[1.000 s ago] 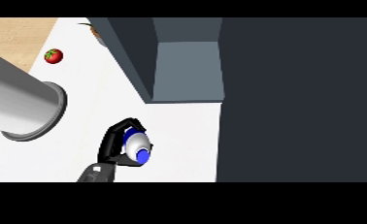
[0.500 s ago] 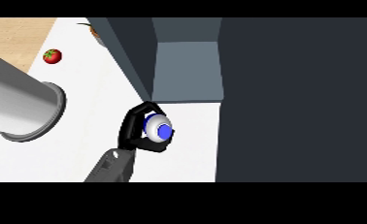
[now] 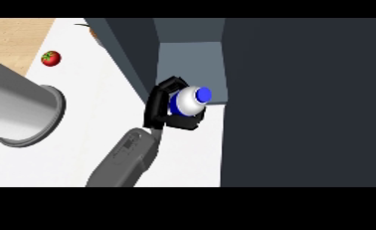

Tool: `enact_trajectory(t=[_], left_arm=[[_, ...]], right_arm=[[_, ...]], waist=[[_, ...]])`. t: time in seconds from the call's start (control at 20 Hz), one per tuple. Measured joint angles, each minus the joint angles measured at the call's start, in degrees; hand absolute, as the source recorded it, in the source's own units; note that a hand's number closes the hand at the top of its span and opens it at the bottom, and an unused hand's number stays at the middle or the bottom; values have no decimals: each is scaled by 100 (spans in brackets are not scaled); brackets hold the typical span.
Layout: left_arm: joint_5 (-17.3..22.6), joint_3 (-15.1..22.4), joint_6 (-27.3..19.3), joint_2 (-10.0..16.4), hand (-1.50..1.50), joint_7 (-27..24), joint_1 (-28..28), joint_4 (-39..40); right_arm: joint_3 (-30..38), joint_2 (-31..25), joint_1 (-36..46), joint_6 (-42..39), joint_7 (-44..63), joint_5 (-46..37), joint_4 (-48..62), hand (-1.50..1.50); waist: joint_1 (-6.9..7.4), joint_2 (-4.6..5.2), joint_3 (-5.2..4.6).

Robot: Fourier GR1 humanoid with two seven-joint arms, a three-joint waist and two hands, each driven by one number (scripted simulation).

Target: Pick up the bottled water, place it into the cabinet and close the cabinet

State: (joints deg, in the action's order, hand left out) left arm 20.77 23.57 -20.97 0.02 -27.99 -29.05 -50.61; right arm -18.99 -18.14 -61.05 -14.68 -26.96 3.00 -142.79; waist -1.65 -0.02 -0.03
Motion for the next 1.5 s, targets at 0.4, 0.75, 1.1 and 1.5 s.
enact_trajectory(t=[0.4, 0.75, 1.1, 1.5], left_arm=[[545, 121, -706, -1, 150, 617, -1233, 716], [925, -218, -1042, -2, 150, 699, -2176, 1765], [529, -190, -1945, 51, -150, 638, -2859, 2931], [218, -198, -2660, 44, -150, 599, -3426, 3941]], right_arm=[[510, -85, 35, -200, -152, 132, 72, -150], [556, -54, 2, -335, -185, 217, 65, -150], [661, -68, -27, -484, -328, 259, 106, -150], [729, -110, -29, -665, -431, 294, 158, -150]], waist=[[-82, 28, 1], [-174, 75, -1], [-242, 108, 2], [-311, 157, -1]])
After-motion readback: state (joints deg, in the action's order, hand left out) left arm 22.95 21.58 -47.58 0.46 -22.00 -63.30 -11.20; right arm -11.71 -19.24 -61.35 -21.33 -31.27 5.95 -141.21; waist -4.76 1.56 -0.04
